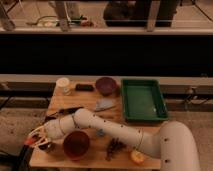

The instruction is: Place pepper in metal cup

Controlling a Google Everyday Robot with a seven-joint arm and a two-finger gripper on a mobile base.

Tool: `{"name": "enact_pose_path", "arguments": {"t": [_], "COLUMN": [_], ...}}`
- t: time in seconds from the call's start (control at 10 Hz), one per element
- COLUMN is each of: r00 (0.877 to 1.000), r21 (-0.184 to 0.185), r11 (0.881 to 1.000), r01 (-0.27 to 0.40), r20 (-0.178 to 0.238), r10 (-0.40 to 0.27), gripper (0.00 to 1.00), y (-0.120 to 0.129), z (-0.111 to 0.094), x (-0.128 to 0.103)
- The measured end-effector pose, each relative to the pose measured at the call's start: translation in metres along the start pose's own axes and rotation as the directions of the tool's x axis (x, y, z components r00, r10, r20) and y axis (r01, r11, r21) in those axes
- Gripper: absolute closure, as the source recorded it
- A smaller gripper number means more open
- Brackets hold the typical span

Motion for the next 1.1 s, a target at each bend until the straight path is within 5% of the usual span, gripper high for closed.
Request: {"name": "enact_pose_path", "arguments": {"t": [0.7, 1.1], "r00": [0.999, 0.999], "r21": [0.0, -0.001], "r11": [0.999, 1.0], "r01": [-0.036, -0.031], "r20": [-0.024, -0.038], "r10": [0.036, 0.031], "gripper": [0.21, 0.2], "y": [-0.0004, -0.0012], "z": [-0.002, -0.0035], "x": [0.0047, 0.0022]}}
